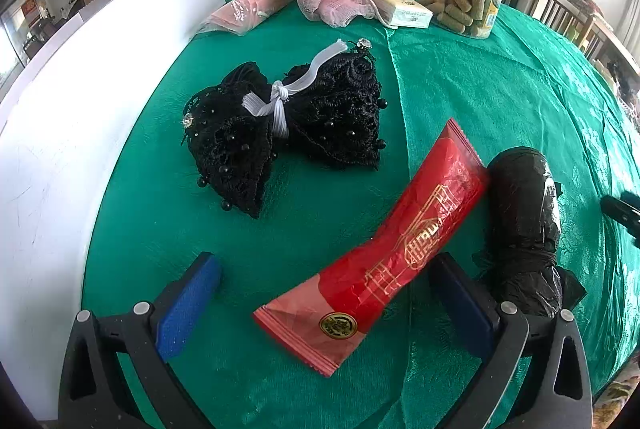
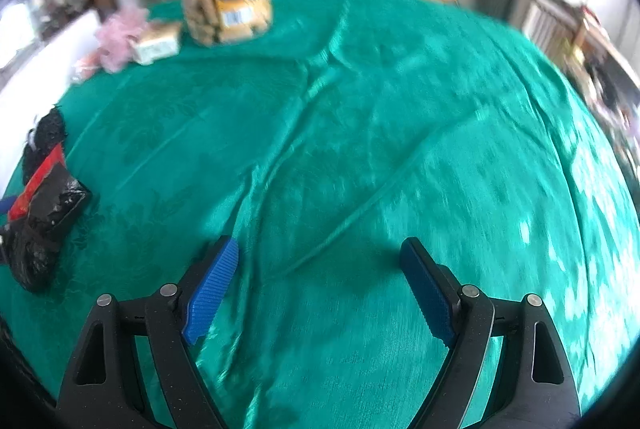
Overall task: Organize soft objects
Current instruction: 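Move the left tool to the red packet while the right tool approaches the black bag roll, then grasp the red packet with the left tool while the right tool grasps the black bag roll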
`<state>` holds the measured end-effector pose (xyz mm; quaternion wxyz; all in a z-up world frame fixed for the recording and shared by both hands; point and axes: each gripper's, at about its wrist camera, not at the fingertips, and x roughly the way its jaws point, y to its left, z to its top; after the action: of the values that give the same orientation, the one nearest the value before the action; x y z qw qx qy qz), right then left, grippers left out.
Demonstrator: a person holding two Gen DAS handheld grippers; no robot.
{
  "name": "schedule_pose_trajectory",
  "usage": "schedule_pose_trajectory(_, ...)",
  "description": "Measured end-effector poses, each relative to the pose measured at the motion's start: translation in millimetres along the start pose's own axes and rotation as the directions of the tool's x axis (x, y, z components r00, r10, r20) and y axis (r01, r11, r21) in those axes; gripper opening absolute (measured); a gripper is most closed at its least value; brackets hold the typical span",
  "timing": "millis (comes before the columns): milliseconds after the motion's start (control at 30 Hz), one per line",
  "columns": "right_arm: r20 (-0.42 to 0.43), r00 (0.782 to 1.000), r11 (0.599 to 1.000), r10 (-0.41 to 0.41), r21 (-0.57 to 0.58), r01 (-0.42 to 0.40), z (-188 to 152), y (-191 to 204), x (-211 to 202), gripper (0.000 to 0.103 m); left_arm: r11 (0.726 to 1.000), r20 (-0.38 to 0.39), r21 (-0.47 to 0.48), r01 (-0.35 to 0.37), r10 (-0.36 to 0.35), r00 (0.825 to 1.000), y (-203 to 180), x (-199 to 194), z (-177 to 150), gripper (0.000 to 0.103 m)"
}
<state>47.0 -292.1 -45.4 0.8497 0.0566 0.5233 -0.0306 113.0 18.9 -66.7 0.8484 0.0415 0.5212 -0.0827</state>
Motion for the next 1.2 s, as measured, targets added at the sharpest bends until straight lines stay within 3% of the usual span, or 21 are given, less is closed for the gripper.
schedule_pose_trajectory(67,-0.009,0.977,0.976,0.215,0.045,-0.214,0.4,17.9,-16.7,0.085,1.0,0.0,-0.001,0.0,0.0,1.0,0.1,-0.1,-0.3,0.103)
schedule_pose_trajectory(100,-0.012,0.959,0.959,0.282,0.041,-0.281,0.4,31.6,-24.5,0.085,1.0,0.0,-0.001,0.0,0.0,1.0,0.1,-0.1,-0.4,0.103)
schedule_pose_trajectory(167,-0.041,0.932,0.933,0.36,0.008,-0.36,0.9,61.4,-31.5,0.085,1.0,0.0,0.0,0.0,0.0,1.0,0.3,-0.1,-0.8,0.103)
schedule_pose_trajectory(300,-0.122,0.898,0.901,0.423,-0.044,-0.431,-0.1,112.1,-20.8,0.085,1.0,-0.001,-0.003,-0.003,0.003,1.0,1.0,0.8,-0.2,0.103)
schedule_pose_trajectory(367,-0.092,0.919,0.915,0.384,-0.095,-0.392,3.6,129.6,-19.1,0.085,0.999,-0.003,-0.035,-0.015,0.015,1.0,7.6,0.1,-1.2,0.103)
schedule_pose_trajectory(400,-0.118,0.937,0.927,0.33,-0.149,-0.345,7.5,140.6,-12.5,0.083,0.999,-0.003,-0.049,-0.015,0.015,1.0,10.7,-0.1,-2.1,0.103)
schedule_pose_trajectory(433,-0.154,0.939,0.928,0.306,-0.169,-0.33,8.1,144.7,-5.4,0.083,0.998,-0.004,-0.054,-0.013,0.013,1.0,11.8,-0.5,-2.2,0.103)
schedule_pose_trajectory(500,-0.186,0.921,0.921,0.342,-0.129,-0.367,10.7,140.2,-0.3,0.082,0.998,-0.006,-0.057,-0.015,0.015,1.0,11.6,-0.2,-3.2,0.103)
schedule_pose_trajectory(567,-0.175,0.937,0.925,0.303,-0.182,-0.333,12.6,139.0,-4.6,0.082,0.998,-0.006,-0.058,-0.016,0.016,1.0,10.7,0.4,-4.1,0.103)
schedule_pose_trajectory(700,-0.074,0.993,0.934,0.097,-0.337,-0.116,18.2,138.8,-25.4,0.083,0.998,-0.014,-0.059,-0.014,0.013,1.0,9.0,0.4,-5.6,0.103)
schedule_pose_trajectory(733,-0.056,0.996,0.935,0.068,-0.346,-0.084,20.3,138.3,-28.4,0.083,0.998,-0.017,-0.059,-0.007,0.006,1.0,9.3,-0.1,-5.6,0.102)
schedule_pose_trajectory(833,-0.089,0.984,0.942,0.157,-0.285,-0.176,20.6,127.4,-35.9,0.084,1.0,-0.022,-0.004,0.015,-0.015,1.0,2.3,-3.4,-2.9,0.088)
schedule_pose_trajectory(900,-0.109,0.97,0.949,0.217,-0.207,-0.236,18.5,114.2,-34.9,0.084,0.997,-0.025,0.074,0.033,-0.031,0.999,-8.9,-7.4,-0.6,0.061)
schedule_pose_trajectory(1000,-0.134,0.946,0.946,0.297,-0.091,-0.31,15.8,108.6,-29.8,0.084,0.987,-0.041,0.143,0.072,-0.067,0.997,-22.8,-13.4,-0.3,0.03)
schedule_pose_trajectory(1100,-0.176,0.912,0.925,0.372,-0.013,-0.38,16.5,109.3,-22.8,0.084,0.991,-0.041,0.076,0.113,-0.11,0.993,-15.4,-17.3,-4.4,0.026)
schedule_pose_trajectory(1200,-0.171,0.911,0.924,0.374,-0.01,-0.381,24.2,124.1,-21.8,0.084,0.977,-0.02,-0.072,0.202,-0.204,0.979,10.0,-22.3,-14.2,0.026)
